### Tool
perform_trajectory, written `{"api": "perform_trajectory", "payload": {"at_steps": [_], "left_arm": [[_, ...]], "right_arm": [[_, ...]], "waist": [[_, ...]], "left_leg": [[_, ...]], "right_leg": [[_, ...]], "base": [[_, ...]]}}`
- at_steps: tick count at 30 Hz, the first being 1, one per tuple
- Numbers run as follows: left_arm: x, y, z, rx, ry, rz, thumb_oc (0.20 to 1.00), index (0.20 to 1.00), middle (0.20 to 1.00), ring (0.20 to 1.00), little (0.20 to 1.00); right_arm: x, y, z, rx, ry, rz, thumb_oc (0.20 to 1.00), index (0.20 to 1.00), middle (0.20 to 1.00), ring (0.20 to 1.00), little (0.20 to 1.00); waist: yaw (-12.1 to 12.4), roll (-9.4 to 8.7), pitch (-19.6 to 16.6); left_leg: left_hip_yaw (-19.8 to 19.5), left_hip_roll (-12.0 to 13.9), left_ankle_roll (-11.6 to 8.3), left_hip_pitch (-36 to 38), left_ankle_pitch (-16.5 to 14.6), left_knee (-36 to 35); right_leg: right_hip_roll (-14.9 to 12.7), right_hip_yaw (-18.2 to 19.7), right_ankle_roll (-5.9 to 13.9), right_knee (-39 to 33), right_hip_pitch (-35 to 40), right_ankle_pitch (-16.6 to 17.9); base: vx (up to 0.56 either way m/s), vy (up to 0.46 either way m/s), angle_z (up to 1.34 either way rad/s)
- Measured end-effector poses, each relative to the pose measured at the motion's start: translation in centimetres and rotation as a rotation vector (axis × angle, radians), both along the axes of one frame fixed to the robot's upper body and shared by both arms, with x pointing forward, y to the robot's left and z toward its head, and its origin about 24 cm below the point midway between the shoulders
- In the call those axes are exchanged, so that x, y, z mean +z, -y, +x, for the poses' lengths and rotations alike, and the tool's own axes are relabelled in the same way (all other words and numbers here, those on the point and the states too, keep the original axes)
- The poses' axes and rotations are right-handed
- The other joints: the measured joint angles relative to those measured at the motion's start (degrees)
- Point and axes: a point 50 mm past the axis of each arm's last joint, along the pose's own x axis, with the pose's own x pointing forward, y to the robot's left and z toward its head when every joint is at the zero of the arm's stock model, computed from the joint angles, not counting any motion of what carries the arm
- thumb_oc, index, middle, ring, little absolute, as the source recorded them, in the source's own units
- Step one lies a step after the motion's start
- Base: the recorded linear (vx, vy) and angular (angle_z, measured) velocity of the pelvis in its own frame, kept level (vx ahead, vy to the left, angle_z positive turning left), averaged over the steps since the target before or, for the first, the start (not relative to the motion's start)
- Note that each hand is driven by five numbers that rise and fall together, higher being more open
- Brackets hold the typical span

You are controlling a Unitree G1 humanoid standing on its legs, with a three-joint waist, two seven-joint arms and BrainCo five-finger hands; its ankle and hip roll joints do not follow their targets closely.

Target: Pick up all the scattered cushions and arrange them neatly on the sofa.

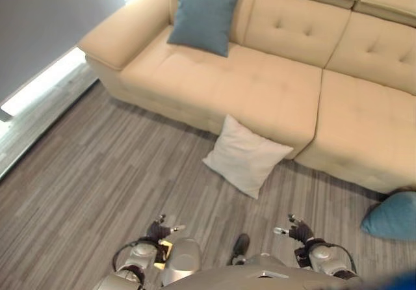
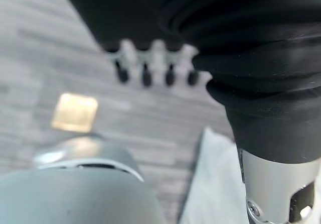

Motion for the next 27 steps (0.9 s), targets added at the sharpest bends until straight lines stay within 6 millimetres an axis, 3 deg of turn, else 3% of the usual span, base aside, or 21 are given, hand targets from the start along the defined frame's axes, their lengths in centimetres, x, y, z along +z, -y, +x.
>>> {"api": "perform_trajectory", "payload": {"at_steps": [2,5,6,9,13,15,18,21,22,24,27], "left_arm": [[0.1,-0.2,0.1,0.000,0.003,0.005,1.000,1.000,1.000,1.000,1.000],[-0.4,0.3,-1.0,0.006,-0.024,-0.009,1.000,1.000,1.000,1.000,1.000],[-0.5,0.1,-1.4,0.008,-0.035,-0.004,1.000,1.000,1.000,1.000,1.000],[-0.2,-0.5,-1.0,0.009,-0.023,0.010,1.000,1.000,1.000,1.000,1.000],[-0.1,0.1,-0.3,-0.005,-0.007,0.000,1.000,1.000,1.000,1.000,1.000],[-0.4,0.6,-0.8,-0.035,-0.025,-0.004,1.000,1.000,1.000,1.000,1.000],[-0.5,0.9,-0.7,-0.039,-0.027,-0.011,1.000,1.000,1.000,1.000,1.000],[-0.2,0.2,-0.6,-0.033,-0.019,0.005,1.000,1.000,1.000,1.000,1.000],[-0.4,0.2,-1.1,-0.029,-0.032,0.005,1.000,1.000,1.000,1.000,1.000],[-0.4,-0.2,-1.4,-0.018,-0.039,0.011,1.000,1.000,1.000,1.000,1.000],[-0.6,-0.2,-1.9,0.003,-0.057,0.006,1.000,1.000,1.000,1.000,1.000]], "right_arm": [[0.1,0.0,0.2,0.000,0.004,0.001,1.000,1.000,1.000,1.000,1.000],[0.2,0.2,0.3,0.002,0.010,-0.007,1.000,1.000,1.000,1.000,1.000],[0.1,0.0,0.2,0.006,0.004,-0.004,1.000,1.000,1.000,1.000,1.000],[-0.3,-0.4,-0.6,0.000,-0.018,0.009,1.000,1.000,1.000,1.000,1.000],[-0.3,-0.4,-0.5,-0.009,-0.013,0.013,1.000,1.000,1.000,1.000,1.000],[-0.3,-0.4,-0.5,-0.017,-0.011,0.016,1.000,1.000,1.000,1.000,1.000],[0.1,-0.5,0.6,-0.006,0.015,0.014,1.000,1.000,1.000,1.000,1.000],[-0.1,-1.2,0.1,0.012,-0.002,0.030,1.000,1.000,1.000,1.000,1.000],[-0.1,-1.3,0.3,0.017,0.005,0.034,1.000,1.000,1.000,1.000,1.000],[0.0,-1.3,0.4,0.022,0.009,0.037,1.000,1.000,1.000,1.000,1.000],[0.1,-1.4,0.5,0.036,0.016,0.032,1.000,1.000,1.000,1.000,1.000]], "waist": [[0.3,-0.21,0.4],[0.8,1.91,0.3],[0.9,1.55,0.0],[1.3,-0.24,-0.5],[1.6,0.43,-0.8],[1.5,1.94,-1.1],[0.8,3.66,-0.5],[1.3,2.90,-0.9],[1.7,3.13,-1.0],[1.0,2.60,-1.2],[0.5,2.45,-1.2]], "left_leg": [[-1.0,0.3,0.06,0.1,3.0,-8.5],[-5.8,1.4,0.11,0.4,9.3,-14.7],[-6.0,0.8,2.06,1.0,10.4,-14.1],[-5.1,-2.0,3.67,2.4,8.6,-14.4],[-4.3,-5.1,5.67,6.1,7.3,-16.7],[-3.2,-5.1,6.79,7.4,6.8,-17.3],[-1.5,-4.8,8.47,9.8,5.8,-17.6],[0.4,-6.2,10.35,12.8,3.8,-19.4],[1.3,-6.3,10.13,13.8,5.0,-20.8],[1.4,-6.9,9.21,14.0,4.6,-21.6],[1.6,-7.4,8.76,14.0,4.3,-22.2]], "right_leg": [[0.4,0.3,0.41,0.3,0.4,-0.3],[2.0,2.3,2.26,0.8,1.8,-1.5],[1.5,3.2,3.17,1.7,2.0,-2.2],[-1.4,5.0,5.03,3.8,1.7,-3.4],[-4.8,6.3,7.17,7.4,2.4,-4.3],[-5.8,6.9,7.76,12.3,0.9,-4.7],[-9.1,8.6,9.60,29.4,-6.4,-4.9],[-11.7,7.5,11.81,35.2,-9.5,-5.2],[-11.7,7.1,11.95,34.6,-10.2,-6.0],[-10.1,7.3,12.43,29.2,-11.2,-6.3],[-6.9,8.7,12.40,19.2,-14.5,-4.6]], "base": [[0.14,0.050,-0.09],[0.13,0.082,-0.42],[0.19,0.175,-0.18],[0.13,0.151,-0.04],[0.14,0.314,-0.07],[0.07,0.338,-0.19],[0.07,0.226,-0.26],[0.12,0.123,-0.40],[0.10,0.016,-0.46],[0.16,0.002,-0.11],[0.14,-0.020,0.00]]}}
